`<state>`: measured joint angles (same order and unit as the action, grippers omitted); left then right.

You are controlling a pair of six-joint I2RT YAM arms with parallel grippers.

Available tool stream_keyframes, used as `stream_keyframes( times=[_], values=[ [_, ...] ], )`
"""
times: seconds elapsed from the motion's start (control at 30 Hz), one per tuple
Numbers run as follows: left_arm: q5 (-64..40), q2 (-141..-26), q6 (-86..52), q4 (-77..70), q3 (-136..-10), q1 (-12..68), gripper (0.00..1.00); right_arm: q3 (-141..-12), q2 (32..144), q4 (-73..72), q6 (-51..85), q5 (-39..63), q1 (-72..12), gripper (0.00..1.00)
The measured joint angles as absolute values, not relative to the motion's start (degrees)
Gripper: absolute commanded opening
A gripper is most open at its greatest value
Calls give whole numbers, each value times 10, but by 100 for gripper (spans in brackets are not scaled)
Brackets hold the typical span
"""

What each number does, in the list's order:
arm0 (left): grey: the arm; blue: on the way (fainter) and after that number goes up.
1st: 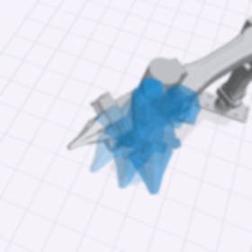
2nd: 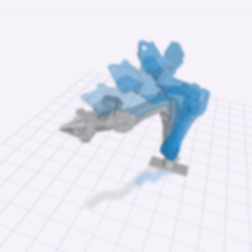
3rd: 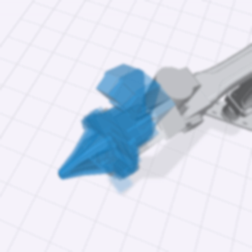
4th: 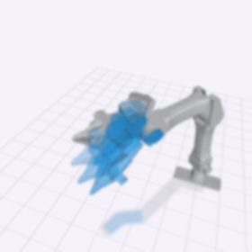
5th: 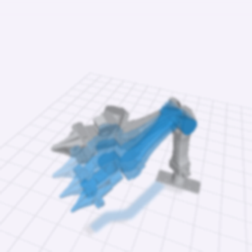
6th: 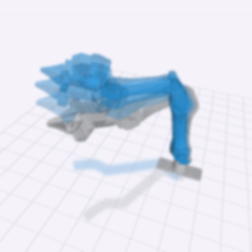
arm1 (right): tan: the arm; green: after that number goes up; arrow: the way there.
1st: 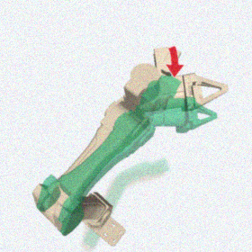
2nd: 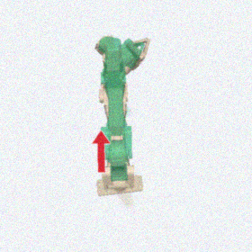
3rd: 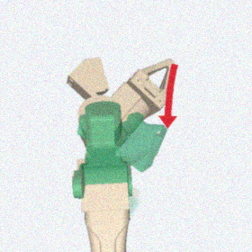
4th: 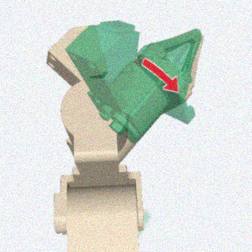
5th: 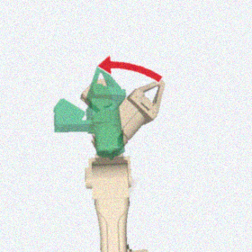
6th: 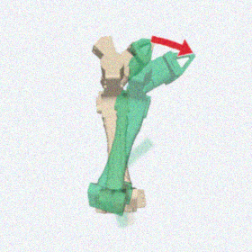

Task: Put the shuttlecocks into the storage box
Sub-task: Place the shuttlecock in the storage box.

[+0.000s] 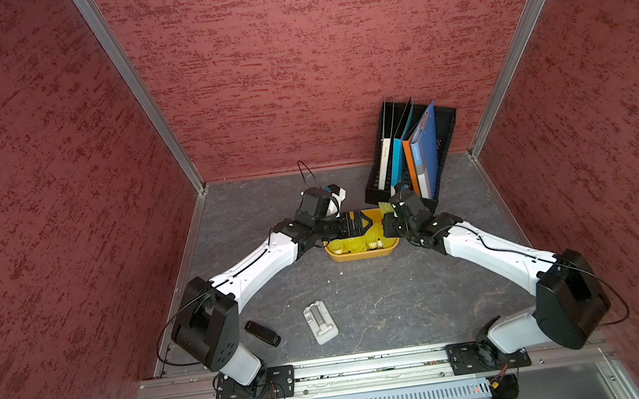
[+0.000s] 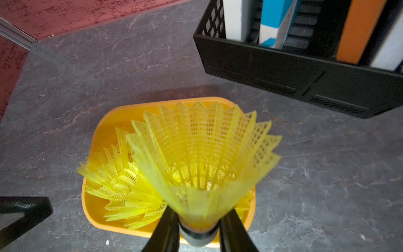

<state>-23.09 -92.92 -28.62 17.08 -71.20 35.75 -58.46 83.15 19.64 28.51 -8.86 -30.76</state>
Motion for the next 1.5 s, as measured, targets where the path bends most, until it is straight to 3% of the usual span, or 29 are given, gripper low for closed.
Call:
stream_keyframes(
  times=[0.3,1.2,1.5],
  values=[
    [-237,-1002,-262,232,-803,362,100,-585,877,179,265,-70,-288,29],
    [-241,-1010,-260,257,-811,370,100,-576,887,196,261,-60,-286,29],
    [-241,-1010,-260,257,-811,370,100,-567,885,206,261,-51,-286,39]
  ],
)
